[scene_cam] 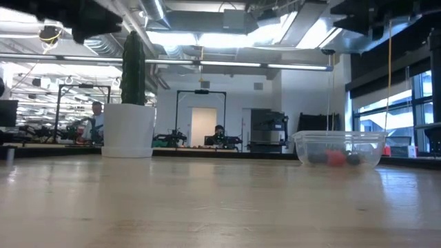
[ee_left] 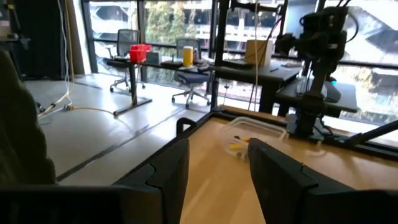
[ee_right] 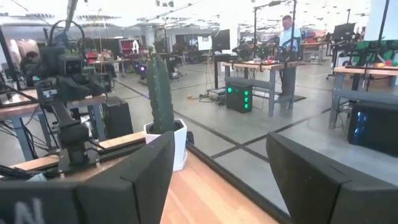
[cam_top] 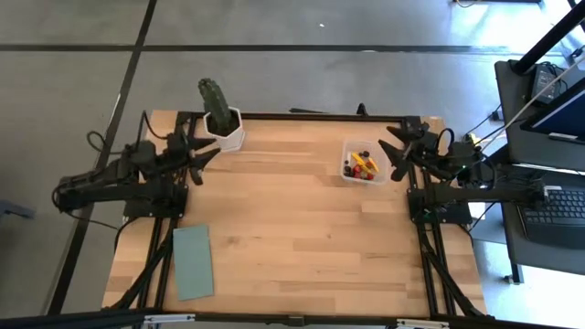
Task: Pick and placing Produce into tupperware
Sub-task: Return to Home Position
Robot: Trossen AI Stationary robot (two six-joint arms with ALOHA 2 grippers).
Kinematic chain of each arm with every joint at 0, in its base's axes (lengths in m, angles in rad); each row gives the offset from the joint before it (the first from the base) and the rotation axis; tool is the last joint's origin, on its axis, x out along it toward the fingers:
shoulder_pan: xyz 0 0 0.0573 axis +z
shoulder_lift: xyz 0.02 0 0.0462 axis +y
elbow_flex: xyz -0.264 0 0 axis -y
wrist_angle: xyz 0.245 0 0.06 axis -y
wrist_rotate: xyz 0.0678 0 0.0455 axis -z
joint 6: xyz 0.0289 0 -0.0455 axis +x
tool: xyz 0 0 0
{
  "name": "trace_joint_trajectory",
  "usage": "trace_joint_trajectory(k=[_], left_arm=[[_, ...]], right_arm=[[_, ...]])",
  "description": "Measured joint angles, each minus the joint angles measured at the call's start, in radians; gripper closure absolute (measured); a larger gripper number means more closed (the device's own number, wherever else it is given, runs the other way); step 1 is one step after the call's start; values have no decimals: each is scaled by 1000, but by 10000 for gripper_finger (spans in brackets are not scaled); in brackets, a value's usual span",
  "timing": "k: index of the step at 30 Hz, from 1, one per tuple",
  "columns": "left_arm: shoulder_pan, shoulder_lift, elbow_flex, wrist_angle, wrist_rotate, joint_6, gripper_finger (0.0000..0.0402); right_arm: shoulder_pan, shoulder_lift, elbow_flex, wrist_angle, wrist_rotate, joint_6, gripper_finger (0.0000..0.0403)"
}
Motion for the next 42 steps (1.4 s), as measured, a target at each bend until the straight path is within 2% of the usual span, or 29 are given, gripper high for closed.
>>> trace_joint_trajectory(k=[5, 12, 21, 27, 31, 35, 42], left_arm=[[0, -127, -140, 41, 0, -29, 250], [0, -240, -257, 75, 0, -49, 254], [0, -239, -332, 137, 5, -48, 242], [0, -239, -401, 229, 5, -44, 249], [0, -238, -456, 290, 2, -49, 253], [1, -234, -459, 299, 0, -49, 253], [1, -235, -459, 300, -7, -43, 244]], right_arm=[[0, -56, -97, 78, -1, 19, 148], [0, -115, -250, 224, -4, 23, 148], [0, -178, -422, 424, -5, 26, 148], [0, -204, -499, 521, -5, 26, 148], [0, -210, -502, 517, -5, 28, 148], [0, -210, -502, 498, -5, 55, 148], [0, -209, -502, 260, -4, 219, 148]])
